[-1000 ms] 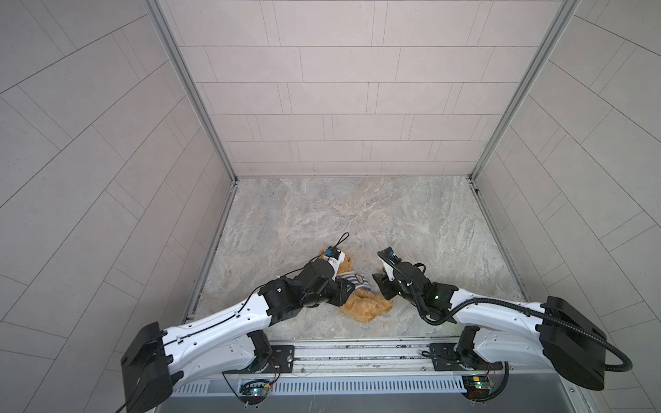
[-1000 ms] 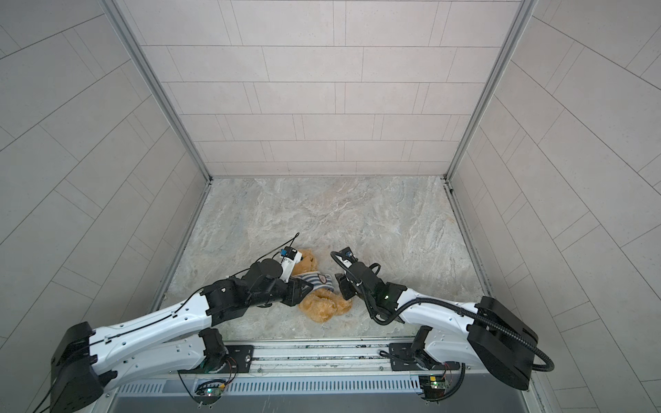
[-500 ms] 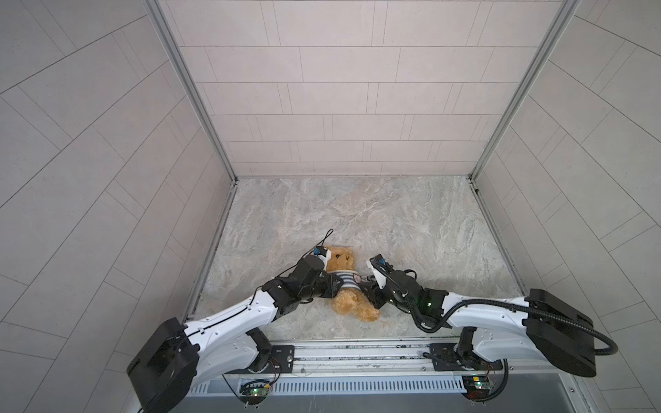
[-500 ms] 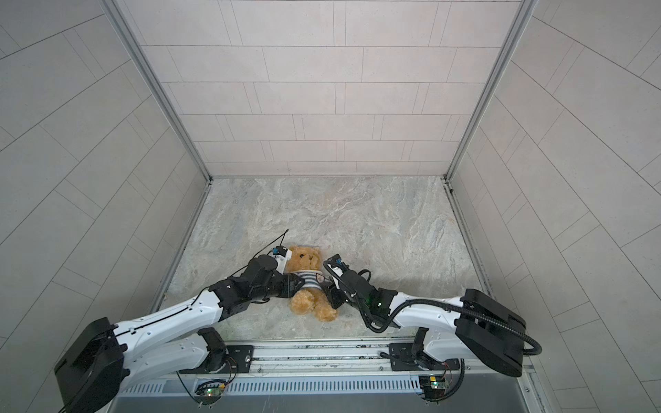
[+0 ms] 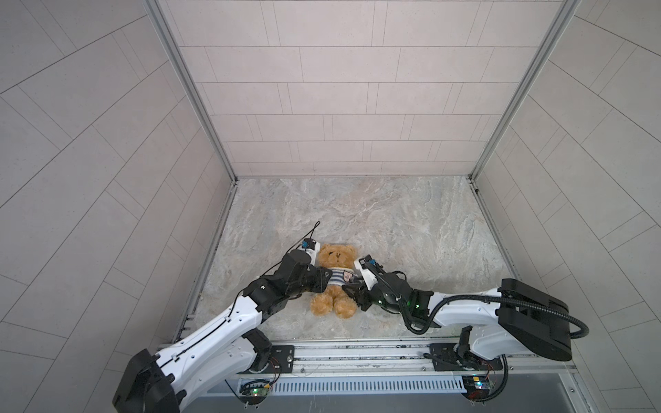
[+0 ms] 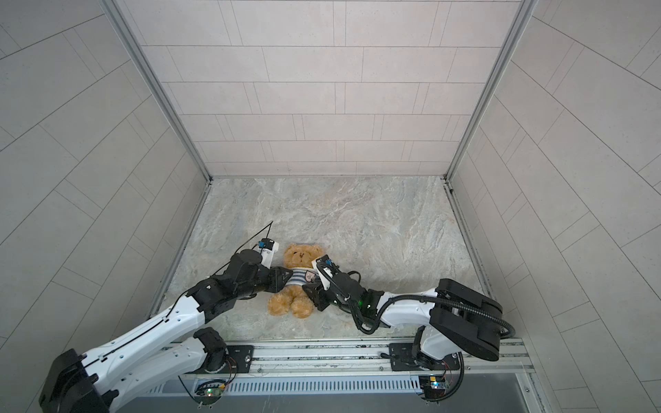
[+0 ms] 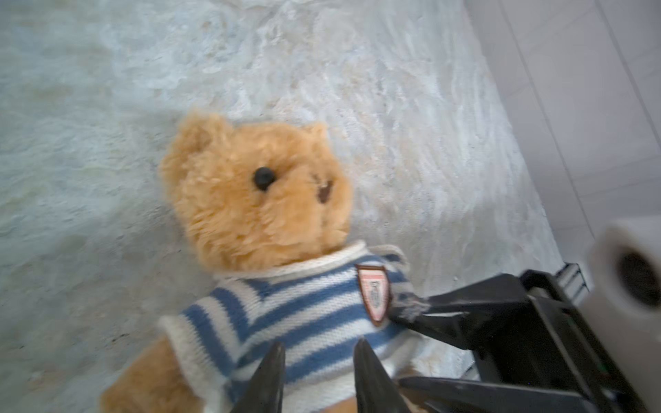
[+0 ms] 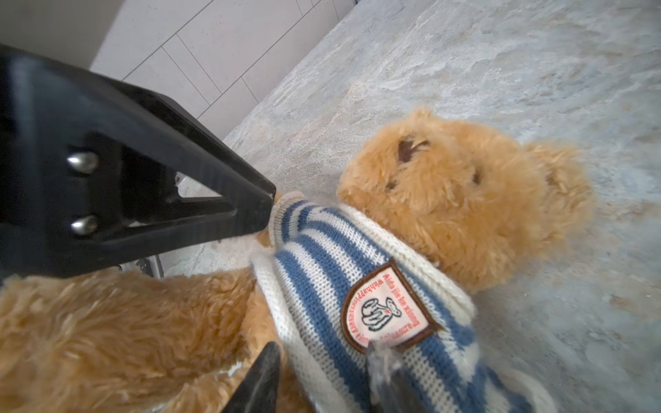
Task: Dress the teddy bear
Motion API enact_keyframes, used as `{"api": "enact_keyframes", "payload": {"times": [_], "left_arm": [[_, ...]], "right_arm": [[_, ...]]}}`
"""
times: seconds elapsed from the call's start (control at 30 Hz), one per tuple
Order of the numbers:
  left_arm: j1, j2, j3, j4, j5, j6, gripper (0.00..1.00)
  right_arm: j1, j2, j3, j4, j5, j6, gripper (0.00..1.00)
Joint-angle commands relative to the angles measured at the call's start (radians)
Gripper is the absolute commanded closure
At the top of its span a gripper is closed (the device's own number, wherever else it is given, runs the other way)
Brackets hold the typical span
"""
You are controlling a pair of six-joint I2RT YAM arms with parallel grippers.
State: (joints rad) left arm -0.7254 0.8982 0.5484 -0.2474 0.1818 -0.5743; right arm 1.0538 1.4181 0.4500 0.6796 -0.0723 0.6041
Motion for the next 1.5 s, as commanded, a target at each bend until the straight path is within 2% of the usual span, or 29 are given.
{"api": "enact_keyframes", "payload": {"times": [0.0, 0.07, 0.2, 0.33, 0.4, 0.5, 0.6, 0.87, 1.0, 1.3, 1.47], "left_arm": [[-0.039, 0.068, -0.003, 0.005, -0.023, -0.022, 0.64], [-0.038, 0.119, -0.030, 0.063, -0.011, -0.039, 0.66], [-0.024, 0.192, -0.067, 0.118, -0.015, -0.026, 0.78], [0.006, 0.201, -0.096, 0.116, 0.001, 0.005, 0.90], [0.010, 0.200, -0.093, 0.087, -0.013, 0.032, 0.99], [0.029, 0.203, -0.102, 0.078, -0.016, 0.061, 1.00], [0.035, 0.208, -0.107, 0.074, -0.021, 0.075, 1.00], [0.038, 0.196, -0.114, 0.069, -0.031, 0.076, 1.00], [0.048, 0.177, -0.127, 0.077, -0.040, 0.073, 1.00], [0.055, 0.154, -0.130, 0.083, -0.039, 0.078, 1.00], [0.058, 0.154, -0.119, 0.073, -0.051, 0.080, 1.00]], "right_arm": [[0.005, 0.006, -0.011, 0.089, -0.012, 0.036, 0.58], [0.003, -0.008, -0.019, 0.088, -0.010, 0.039, 0.59], [-0.002, -0.123, -0.075, 0.012, 0.072, 0.026, 0.61], [-0.040, -0.271, -0.079, -0.271, 0.184, -0.014, 0.66], [-0.074, -0.317, -0.095, -0.340, 0.220, -0.015, 0.70], [-0.189, -0.316, -0.123, -0.350, 0.137, -0.005, 0.81], [-0.232, -0.267, -0.100, -0.364, 0.097, -0.040, 0.89], [-0.242, -0.067, -0.038, -0.218, -0.055, -0.030, 0.95], [-0.242, 0.006, -0.052, -0.040, -0.124, 0.016, 0.96], [-0.197, 0.120, -0.028, 0.155, -0.192, 0.073, 0.97], [-0.146, 0.121, -0.004, 0.181, -0.186, 0.097, 0.98]]}}
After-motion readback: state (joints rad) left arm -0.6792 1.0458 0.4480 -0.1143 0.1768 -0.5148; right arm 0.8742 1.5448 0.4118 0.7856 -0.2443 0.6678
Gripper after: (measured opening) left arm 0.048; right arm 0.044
